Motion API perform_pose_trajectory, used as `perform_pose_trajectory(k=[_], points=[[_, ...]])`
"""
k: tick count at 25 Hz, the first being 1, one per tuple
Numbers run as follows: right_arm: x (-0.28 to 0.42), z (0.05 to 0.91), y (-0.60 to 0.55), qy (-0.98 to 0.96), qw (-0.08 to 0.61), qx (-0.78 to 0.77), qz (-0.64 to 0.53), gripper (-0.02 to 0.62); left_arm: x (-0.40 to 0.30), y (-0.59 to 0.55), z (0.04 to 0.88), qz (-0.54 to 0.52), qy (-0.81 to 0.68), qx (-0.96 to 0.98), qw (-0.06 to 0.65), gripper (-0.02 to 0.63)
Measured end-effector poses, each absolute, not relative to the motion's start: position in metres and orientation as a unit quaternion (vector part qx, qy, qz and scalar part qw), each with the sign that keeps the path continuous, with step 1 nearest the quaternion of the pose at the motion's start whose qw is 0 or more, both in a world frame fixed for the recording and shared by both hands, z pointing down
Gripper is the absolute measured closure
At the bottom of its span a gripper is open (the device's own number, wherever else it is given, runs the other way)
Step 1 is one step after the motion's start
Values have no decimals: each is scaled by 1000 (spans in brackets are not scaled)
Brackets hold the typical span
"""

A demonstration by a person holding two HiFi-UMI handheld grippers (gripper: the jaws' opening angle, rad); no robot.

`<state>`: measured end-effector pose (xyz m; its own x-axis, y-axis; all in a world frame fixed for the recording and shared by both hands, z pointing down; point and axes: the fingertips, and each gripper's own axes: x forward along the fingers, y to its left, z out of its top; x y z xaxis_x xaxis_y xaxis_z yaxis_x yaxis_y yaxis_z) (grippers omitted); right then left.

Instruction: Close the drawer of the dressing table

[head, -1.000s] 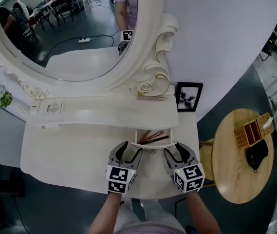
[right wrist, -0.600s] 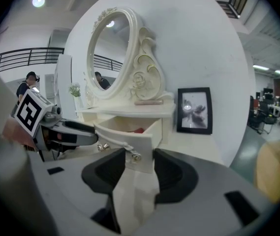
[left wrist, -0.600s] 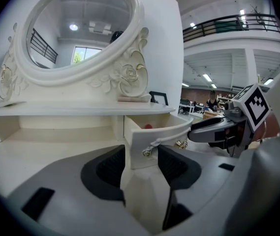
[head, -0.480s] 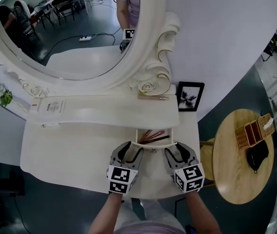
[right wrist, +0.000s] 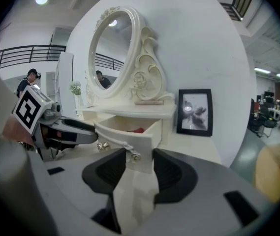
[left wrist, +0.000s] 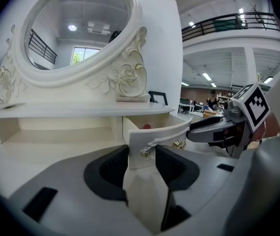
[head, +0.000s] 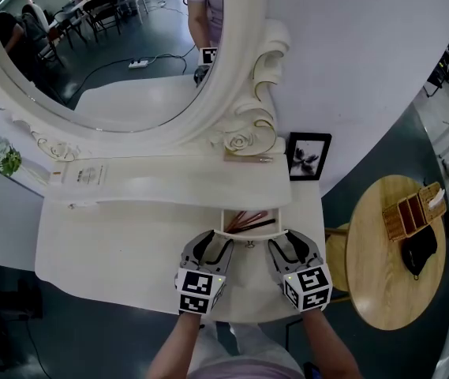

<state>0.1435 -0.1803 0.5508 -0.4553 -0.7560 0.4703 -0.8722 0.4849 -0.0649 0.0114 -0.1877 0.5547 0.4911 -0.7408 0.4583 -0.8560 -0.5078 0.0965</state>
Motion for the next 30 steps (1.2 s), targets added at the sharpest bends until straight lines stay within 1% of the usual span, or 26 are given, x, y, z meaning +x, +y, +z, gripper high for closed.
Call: perform_pose_trajectory(k=[30], points=[[146, 551, -212, -843, 192, 481, 149, 414, 14, -218, 555, 187, -486, 839, 160, 428]])
